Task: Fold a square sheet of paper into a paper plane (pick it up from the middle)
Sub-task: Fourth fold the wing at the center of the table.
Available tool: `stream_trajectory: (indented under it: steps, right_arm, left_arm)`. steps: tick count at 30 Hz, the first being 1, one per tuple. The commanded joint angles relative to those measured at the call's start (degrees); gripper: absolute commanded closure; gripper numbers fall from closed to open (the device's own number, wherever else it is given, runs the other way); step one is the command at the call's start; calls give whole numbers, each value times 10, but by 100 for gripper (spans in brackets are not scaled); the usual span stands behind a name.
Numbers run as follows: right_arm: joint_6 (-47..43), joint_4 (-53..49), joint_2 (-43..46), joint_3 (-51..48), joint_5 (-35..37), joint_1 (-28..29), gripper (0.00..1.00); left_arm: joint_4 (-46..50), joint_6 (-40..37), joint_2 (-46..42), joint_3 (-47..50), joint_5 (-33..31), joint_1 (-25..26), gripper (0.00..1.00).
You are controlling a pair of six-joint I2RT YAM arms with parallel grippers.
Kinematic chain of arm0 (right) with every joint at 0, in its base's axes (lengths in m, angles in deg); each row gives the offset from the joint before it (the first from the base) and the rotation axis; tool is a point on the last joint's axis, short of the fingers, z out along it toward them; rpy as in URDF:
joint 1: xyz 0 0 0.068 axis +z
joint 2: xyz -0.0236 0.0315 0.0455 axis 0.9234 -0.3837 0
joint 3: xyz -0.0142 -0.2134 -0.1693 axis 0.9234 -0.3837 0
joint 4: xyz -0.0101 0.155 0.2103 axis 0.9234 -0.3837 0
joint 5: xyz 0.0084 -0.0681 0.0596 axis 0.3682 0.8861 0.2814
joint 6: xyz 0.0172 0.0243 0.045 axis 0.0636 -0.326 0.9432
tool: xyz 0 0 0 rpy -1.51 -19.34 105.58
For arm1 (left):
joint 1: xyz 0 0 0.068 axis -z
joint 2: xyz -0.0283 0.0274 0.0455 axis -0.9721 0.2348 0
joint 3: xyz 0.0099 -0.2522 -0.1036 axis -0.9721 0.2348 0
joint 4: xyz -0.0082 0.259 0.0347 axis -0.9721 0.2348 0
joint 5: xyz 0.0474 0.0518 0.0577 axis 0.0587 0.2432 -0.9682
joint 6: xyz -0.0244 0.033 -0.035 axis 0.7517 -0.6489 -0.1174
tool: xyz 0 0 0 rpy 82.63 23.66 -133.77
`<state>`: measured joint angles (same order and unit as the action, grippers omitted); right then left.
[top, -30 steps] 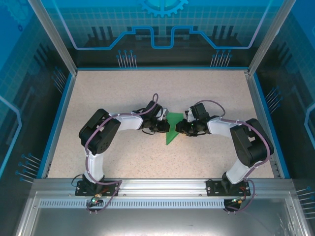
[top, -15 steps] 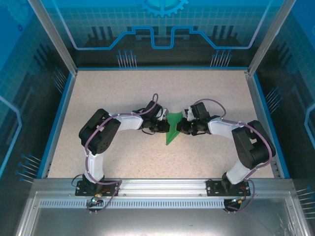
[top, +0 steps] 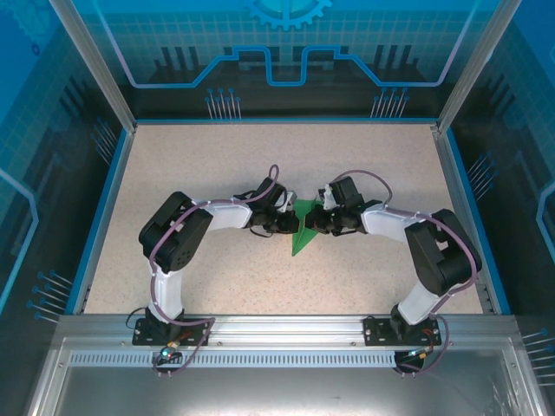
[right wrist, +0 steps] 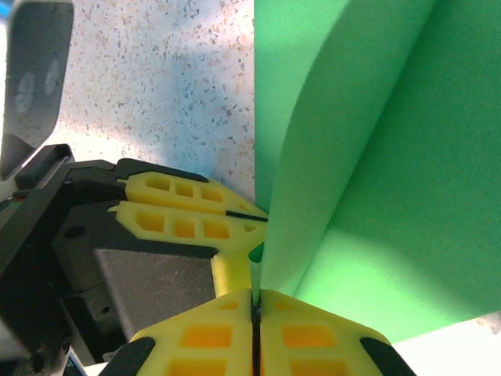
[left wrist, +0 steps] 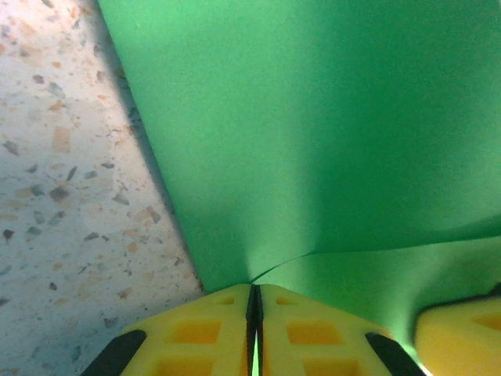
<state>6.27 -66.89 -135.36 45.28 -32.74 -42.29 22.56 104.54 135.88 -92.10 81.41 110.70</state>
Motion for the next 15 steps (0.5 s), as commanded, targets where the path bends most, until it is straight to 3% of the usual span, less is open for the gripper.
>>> stream_trajectory:
  steps: [1,15]
  right_arm:
    - [-3,7,-15,18,-11,8,91]
    - [-19,-6,-44,44,-17,12,91]
  left_arm:
    - [36,-5,0,12,5,-2,88]
    - [-18,26,-27,43,43,-20,88]
